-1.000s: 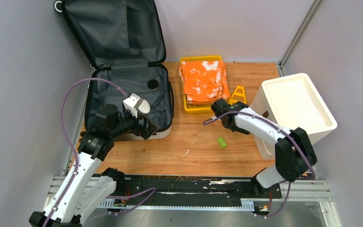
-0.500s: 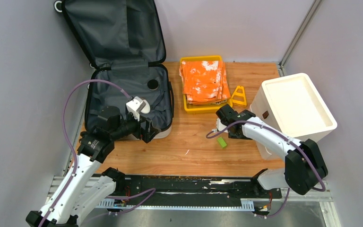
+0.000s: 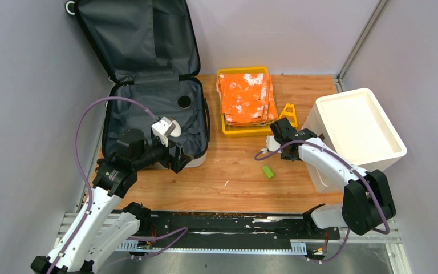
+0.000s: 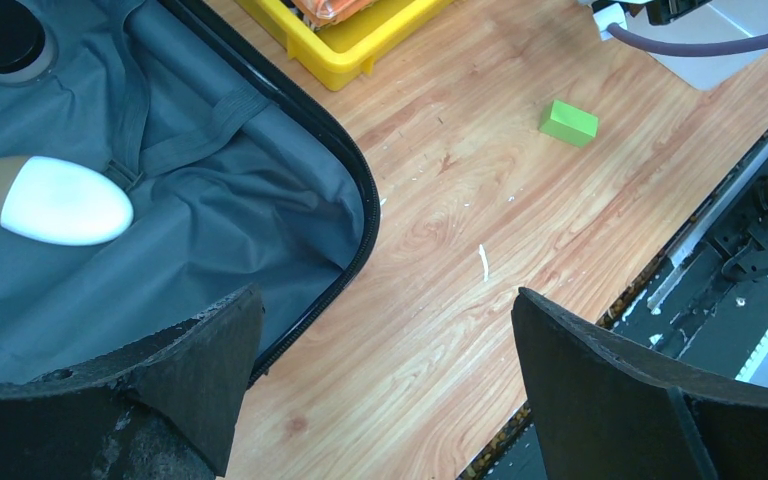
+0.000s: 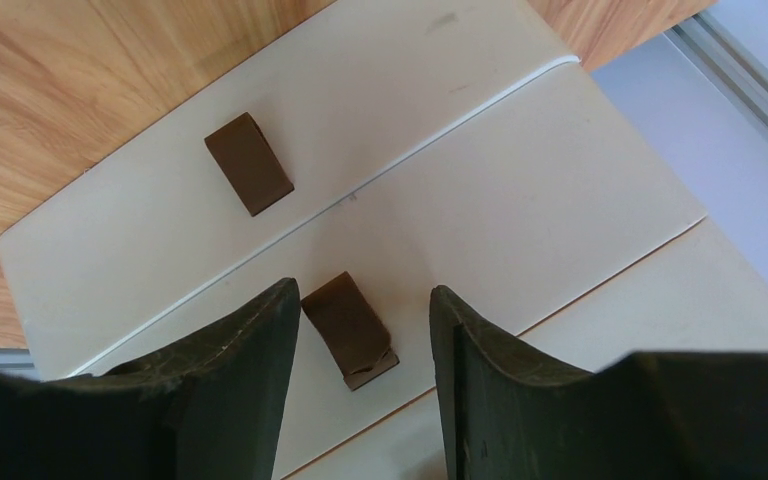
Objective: Open, take out, and arrange the luggage
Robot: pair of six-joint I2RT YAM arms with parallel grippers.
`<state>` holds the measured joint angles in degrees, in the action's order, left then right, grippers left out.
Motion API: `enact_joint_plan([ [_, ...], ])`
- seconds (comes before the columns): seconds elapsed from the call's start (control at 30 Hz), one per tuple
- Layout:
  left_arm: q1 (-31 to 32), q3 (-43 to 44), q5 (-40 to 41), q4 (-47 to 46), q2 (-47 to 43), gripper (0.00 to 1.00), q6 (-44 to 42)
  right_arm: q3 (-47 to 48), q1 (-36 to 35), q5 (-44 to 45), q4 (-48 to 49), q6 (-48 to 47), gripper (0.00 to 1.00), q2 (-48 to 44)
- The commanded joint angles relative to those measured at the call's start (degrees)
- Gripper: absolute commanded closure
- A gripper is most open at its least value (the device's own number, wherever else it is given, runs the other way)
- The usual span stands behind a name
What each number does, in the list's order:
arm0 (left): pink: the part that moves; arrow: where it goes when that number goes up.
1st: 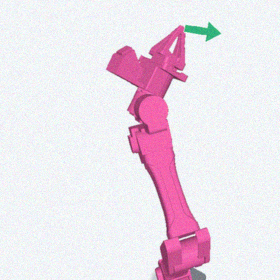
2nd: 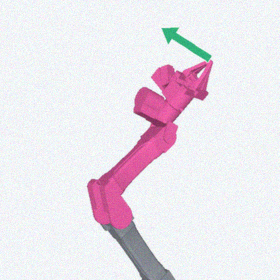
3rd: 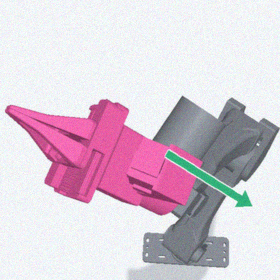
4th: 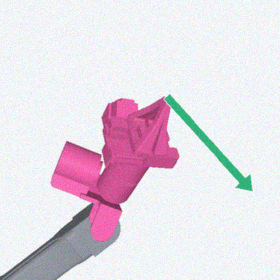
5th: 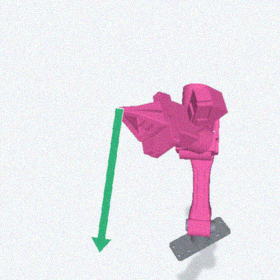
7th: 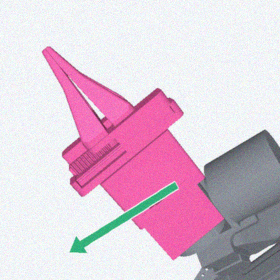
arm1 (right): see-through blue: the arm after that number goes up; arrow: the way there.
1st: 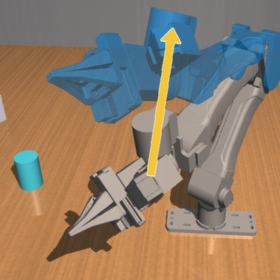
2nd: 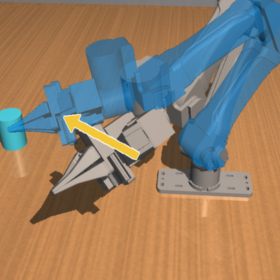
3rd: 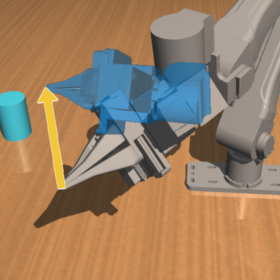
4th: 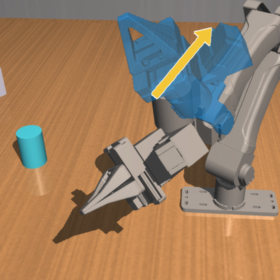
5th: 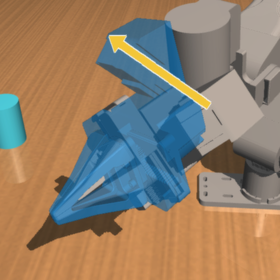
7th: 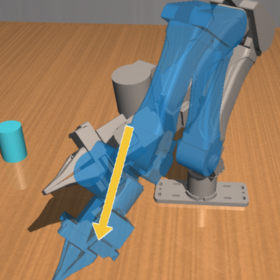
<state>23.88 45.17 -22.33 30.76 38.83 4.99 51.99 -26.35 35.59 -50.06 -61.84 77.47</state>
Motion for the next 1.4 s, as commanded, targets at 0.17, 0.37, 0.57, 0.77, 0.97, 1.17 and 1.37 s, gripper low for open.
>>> enact_joint_plan([
  [0.17, 0.38, 2.03, 0.29, -0.62, -0.54, 0.0, -1.2, 1.6, 0.84, 0.06, 1.37, -2.23, 0.57, -0.13],
  [0.37, 0.47, 2.11, 0.37, -0.53, -0.36, 0.0, -1.22, 2.67, 0.77, -0.43, -1.22, -0.75, 0.7, -0.22],
  [0.57, 0.47, 2.12, 0.69, -0.53, -0.16, 0.0, -1.3, 1.98, 0.57, -3.44, -1.43, -0.56, 0.95, -0.88],
  [0.77, 0.47, 2.12, 0.94, -0.51, -0.11, 0.0, -1.3, 2.16, -0.66, -5.34, -1.37, 0.23, 1.0, -1.37],
  [0.97, 0.47, 2.12, 1.04, -0.46, -0.16, 0.0, -1.37, 3.84, -2.82, -9.46, -3.34, 2.64, 1.0, -1.39],
  [1.17, 0.47, 2.12, 0.82, -0.44, -0.25, 0.0, -1.3, 4.92, -2.83, -1.89, -4.48, 7.35, 0.8, 1.6],
  [1.37, 0.51, 2.12, 0.63, -0.44, -0.46, 0.0, -1.3, 3.81, -2.43, -2.16, -6.33, 4.42, 0.63, -0.62],
])
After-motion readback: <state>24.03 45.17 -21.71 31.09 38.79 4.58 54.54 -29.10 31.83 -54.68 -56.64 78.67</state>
